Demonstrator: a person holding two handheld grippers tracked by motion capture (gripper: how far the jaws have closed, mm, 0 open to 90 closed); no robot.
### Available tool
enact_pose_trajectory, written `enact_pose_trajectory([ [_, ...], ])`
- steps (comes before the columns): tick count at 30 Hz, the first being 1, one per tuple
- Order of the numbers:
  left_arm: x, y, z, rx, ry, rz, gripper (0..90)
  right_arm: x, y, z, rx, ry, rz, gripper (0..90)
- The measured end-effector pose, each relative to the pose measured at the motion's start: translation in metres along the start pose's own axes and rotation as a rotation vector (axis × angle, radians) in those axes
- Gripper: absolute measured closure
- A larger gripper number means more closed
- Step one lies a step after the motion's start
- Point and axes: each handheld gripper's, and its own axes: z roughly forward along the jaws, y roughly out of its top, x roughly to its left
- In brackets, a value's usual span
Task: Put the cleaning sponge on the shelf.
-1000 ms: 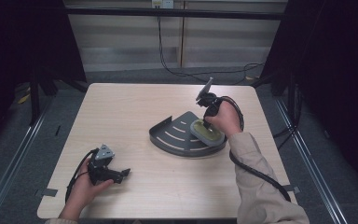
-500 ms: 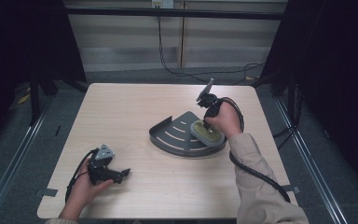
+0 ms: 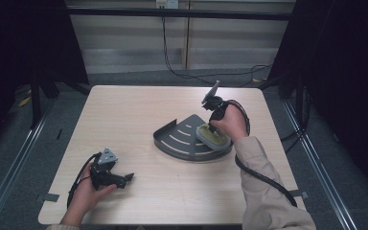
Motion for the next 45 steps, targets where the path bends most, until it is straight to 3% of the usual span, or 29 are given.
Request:
enact_pose_trajectory([
  [32, 0.0, 0.0, 0.0, -0.001, 0.0, 0.0, 4.1, -0.002, 0.002, 0.006, -0.02, 0.007, 0.008, 71.3],
  [45, 0.0, 0.0, 0.0, 0.004, -0.001, 0.006, 4.1, -0.003, -0.005, 0.015, 0.003, 0.014, 0.007, 71.2],
])
